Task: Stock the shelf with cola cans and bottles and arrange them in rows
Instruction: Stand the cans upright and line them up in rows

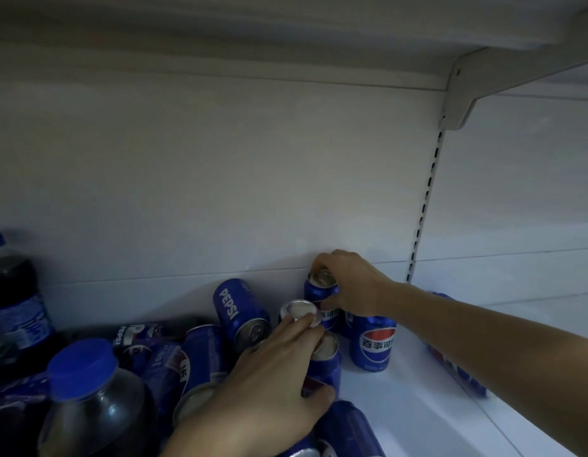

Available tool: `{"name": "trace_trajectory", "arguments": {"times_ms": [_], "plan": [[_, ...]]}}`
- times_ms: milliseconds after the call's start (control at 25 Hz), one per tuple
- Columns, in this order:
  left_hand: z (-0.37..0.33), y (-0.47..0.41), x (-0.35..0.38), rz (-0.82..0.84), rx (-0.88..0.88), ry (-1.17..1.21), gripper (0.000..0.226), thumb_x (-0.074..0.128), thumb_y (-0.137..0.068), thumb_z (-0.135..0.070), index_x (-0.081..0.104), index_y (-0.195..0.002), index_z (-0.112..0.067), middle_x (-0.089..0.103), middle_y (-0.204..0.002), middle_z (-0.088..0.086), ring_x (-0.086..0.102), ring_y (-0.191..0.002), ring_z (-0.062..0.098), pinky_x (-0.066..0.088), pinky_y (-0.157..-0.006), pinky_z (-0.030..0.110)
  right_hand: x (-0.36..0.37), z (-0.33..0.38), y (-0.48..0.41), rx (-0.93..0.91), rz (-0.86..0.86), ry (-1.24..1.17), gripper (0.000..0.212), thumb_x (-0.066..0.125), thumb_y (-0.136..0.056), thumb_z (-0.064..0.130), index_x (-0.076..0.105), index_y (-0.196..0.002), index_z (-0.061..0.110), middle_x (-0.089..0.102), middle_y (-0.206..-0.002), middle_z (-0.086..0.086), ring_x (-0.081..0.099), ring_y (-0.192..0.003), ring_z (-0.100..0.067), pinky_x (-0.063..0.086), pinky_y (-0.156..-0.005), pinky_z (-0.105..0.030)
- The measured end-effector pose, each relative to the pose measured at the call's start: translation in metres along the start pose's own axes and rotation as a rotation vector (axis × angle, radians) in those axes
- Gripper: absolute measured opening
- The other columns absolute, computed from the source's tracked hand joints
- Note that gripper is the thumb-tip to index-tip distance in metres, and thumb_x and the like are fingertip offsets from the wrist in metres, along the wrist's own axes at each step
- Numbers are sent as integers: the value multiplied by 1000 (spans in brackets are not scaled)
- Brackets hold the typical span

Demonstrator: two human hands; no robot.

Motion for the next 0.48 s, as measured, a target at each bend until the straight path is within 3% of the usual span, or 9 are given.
{"name": "trace_trajectory", "arguments": {"times_ms": [280,360,480], "plan": [[3,-1,3,7,-19,1,68,62,-96,-46,24,-153,-44,-2,-161,-35,5,-150,-7,17,-125,36,7,1,7,-28,37,75,54,81,-81,31,51,-125,26,52,-123,1,54,-108,-21,51,-90,-34],[3,-1,2,-12,-15,-3,68,62,-95,-45,25,-153,-44,-1,-162,-35,6,-150,-5,17,-125,37,-7,11,15,-68,-48,96,42,71,-90,35,51,-127,28,53,-125,2,54,-109,-19,50,-92,-34],[3,1,-7,-114,-17,59,53,63,-96,-38,41,-144,-43,31,-154,-30,36,-139,-6,33,-118,28,-27,34,27,-46,-164,-169,28,51,-100,47,57,-121,30,63,-117,4,60,-94,-10,53,-85,-34]]}}
Point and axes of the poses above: each hand's wrist, its own y-axis away from the middle knuckle, its own x-axis out of the palm, z = x × y, the point moved 10 cm from there along -y, towards the middle knuckle
